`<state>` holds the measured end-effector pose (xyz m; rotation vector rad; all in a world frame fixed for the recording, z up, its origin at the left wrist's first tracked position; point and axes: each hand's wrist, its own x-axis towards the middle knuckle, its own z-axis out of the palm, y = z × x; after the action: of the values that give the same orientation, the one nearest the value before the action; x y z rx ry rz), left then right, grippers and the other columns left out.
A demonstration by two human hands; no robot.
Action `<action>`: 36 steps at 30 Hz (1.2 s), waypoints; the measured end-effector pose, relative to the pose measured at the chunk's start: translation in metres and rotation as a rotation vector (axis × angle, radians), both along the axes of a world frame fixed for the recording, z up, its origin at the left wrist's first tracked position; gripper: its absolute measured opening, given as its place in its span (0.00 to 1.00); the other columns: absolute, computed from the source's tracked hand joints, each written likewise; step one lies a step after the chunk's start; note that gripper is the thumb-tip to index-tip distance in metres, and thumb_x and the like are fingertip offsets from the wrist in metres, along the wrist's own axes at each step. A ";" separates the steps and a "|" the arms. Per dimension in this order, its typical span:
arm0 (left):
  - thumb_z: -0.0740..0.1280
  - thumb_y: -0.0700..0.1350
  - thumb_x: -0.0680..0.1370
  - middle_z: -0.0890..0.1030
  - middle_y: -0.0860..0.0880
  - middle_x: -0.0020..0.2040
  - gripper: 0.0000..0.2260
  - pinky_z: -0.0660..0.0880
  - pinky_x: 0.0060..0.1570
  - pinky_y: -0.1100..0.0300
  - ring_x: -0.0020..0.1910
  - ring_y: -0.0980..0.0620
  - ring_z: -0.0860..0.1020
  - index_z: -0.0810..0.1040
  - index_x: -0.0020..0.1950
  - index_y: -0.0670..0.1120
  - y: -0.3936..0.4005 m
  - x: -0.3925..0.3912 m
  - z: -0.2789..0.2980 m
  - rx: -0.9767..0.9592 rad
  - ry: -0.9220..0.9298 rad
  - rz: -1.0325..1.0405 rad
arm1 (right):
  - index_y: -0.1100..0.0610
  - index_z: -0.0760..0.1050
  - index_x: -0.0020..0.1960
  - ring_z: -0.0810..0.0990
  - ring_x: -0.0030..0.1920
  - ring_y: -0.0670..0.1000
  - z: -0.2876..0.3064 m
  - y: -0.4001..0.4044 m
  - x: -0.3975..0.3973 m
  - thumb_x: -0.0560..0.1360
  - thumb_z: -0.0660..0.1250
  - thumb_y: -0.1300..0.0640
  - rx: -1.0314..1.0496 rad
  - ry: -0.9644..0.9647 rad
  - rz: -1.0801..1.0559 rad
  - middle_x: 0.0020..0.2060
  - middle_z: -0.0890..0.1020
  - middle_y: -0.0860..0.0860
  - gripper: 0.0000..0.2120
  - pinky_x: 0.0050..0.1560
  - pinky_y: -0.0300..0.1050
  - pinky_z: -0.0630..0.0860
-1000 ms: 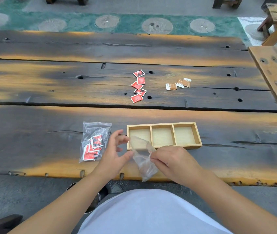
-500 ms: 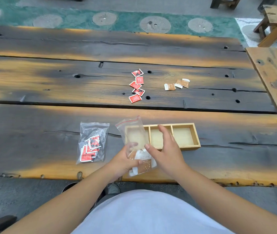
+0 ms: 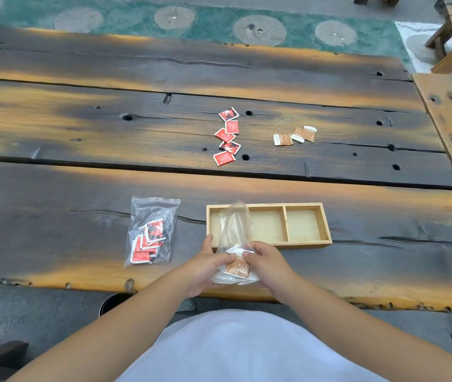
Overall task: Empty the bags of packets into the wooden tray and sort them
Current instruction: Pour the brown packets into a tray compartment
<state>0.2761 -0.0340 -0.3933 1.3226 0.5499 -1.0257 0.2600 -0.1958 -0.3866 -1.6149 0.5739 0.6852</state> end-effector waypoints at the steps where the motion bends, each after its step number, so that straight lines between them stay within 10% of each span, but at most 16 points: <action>1: 0.69 0.44 0.77 0.79 0.55 0.57 0.38 0.80 0.38 0.56 0.50 0.51 0.82 0.48 0.77 0.62 -0.001 0.001 0.003 0.026 -0.025 0.004 | 0.56 0.81 0.52 0.82 0.42 0.54 -0.002 0.000 0.003 0.78 0.64 0.61 0.005 0.026 0.001 0.44 0.85 0.56 0.08 0.45 0.51 0.79; 6: 0.70 0.45 0.77 0.79 0.55 0.59 0.37 0.79 0.43 0.54 0.55 0.50 0.81 0.51 0.76 0.65 0.006 0.009 0.006 0.027 -0.011 -0.016 | 0.56 0.82 0.52 0.83 0.42 0.54 -0.005 0.001 0.017 0.77 0.64 0.60 0.059 0.128 0.031 0.44 0.85 0.56 0.08 0.44 0.51 0.81; 13: 0.64 0.44 0.80 0.82 0.49 0.49 0.06 0.77 0.45 0.57 0.44 0.51 0.82 0.73 0.53 0.56 0.003 0.020 0.015 0.003 0.050 0.059 | 0.57 0.79 0.51 0.79 0.34 0.50 0.002 0.001 0.040 0.78 0.64 0.56 0.037 0.206 0.101 0.39 0.81 0.55 0.08 0.27 0.37 0.72; 19: 0.61 0.46 0.81 0.86 0.46 0.42 0.11 0.76 0.32 0.65 0.40 0.49 0.86 0.74 0.60 0.42 0.004 0.029 0.020 -0.038 0.184 0.109 | 0.57 0.77 0.48 0.77 0.28 0.46 0.007 0.002 0.056 0.79 0.63 0.57 0.029 0.313 0.120 0.30 0.80 0.50 0.06 0.26 0.36 0.72; 29: 0.57 0.40 0.82 0.85 0.42 0.39 0.09 0.80 0.34 0.64 0.40 0.48 0.82 0.76 0.51 0.39 0.009 0.053 0.025 -0.074 0.218 0.220 | 0.60 0.76 0.55 0.87 0.44 0.53 0.019 -0.001 0.072 0.80 0.59 0.57 0.081 0.327 0.025 0.46 0.87 0.57 0.10 0.29 0.36 0.78; 36: 0.56 0.35 0.82 0.81 0.37 0.53 0.12 0.82 0.34 0.62 0.43 0.46 0.83 0.72 0.63 0.34 0.011 0.056 0.022 -0.037 0.214 0.236 | 0.62 0.74 0.59 0.88 0.44 0.52 0.027 0.001 0.070 0.80 0.55 0.62 0.073 0.295 0.006 0.51 0.85 0.60 0.12 0.30 0.37 0.79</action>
<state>0.3320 -0.0228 -0.3712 1.0920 0.8242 -0.9813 0.3302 -0.1950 -0.3597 -1.4583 0.7488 0.9464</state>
